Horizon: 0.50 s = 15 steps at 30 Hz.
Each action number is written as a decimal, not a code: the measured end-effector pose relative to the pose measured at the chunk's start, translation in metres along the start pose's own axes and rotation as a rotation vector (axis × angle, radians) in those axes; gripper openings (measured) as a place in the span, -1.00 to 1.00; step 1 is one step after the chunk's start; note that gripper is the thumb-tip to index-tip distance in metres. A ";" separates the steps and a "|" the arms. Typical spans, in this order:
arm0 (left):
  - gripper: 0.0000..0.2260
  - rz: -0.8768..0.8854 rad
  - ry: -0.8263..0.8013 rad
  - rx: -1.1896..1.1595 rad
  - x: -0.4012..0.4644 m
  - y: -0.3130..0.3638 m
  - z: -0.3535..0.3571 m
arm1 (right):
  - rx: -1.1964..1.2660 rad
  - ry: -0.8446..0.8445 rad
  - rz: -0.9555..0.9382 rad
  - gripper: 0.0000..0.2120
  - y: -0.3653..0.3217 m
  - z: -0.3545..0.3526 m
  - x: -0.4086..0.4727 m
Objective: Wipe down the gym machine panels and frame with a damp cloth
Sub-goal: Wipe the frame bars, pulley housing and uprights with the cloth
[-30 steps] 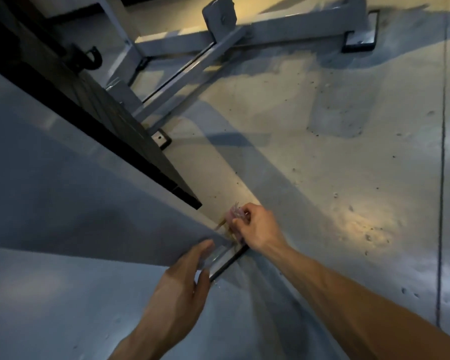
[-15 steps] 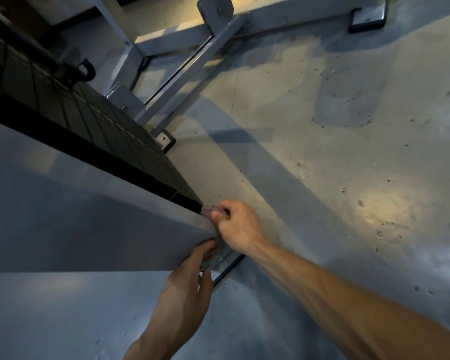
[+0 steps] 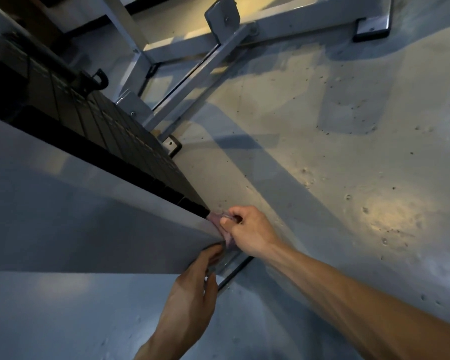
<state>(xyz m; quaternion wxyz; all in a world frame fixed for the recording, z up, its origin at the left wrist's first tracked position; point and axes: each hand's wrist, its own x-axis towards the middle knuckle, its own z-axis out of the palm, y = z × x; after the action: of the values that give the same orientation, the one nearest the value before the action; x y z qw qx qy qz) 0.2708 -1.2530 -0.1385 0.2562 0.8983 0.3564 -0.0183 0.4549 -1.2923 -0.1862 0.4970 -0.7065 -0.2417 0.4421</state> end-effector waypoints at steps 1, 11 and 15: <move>-0.48 -0.003 0.004 -0.001 0.000 0.001 0.000 | -0.016 0.007 0.031 -0.74 0.005 0.000 0.000; -0.58 -0.020 0.002 -0.009 0.001 0.000 -0.001 | 0.096 -0.096 -0.059 -0.81 -0.040 -0.011 -0.010; -0.59 -0.017 -0.018 -0.033 -0.003 0.008 -0.011 | 0.028 -0.059 0.044 -0.79 -0.048 -0.011 -0.019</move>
<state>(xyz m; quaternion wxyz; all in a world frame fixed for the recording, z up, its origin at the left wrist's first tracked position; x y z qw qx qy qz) 0.2727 -1.2546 -0.1248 0.2741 0.8907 0.3619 -0.0227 0.4595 -1.2931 -0.1334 0.4896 -0.6913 -0.2344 0.4768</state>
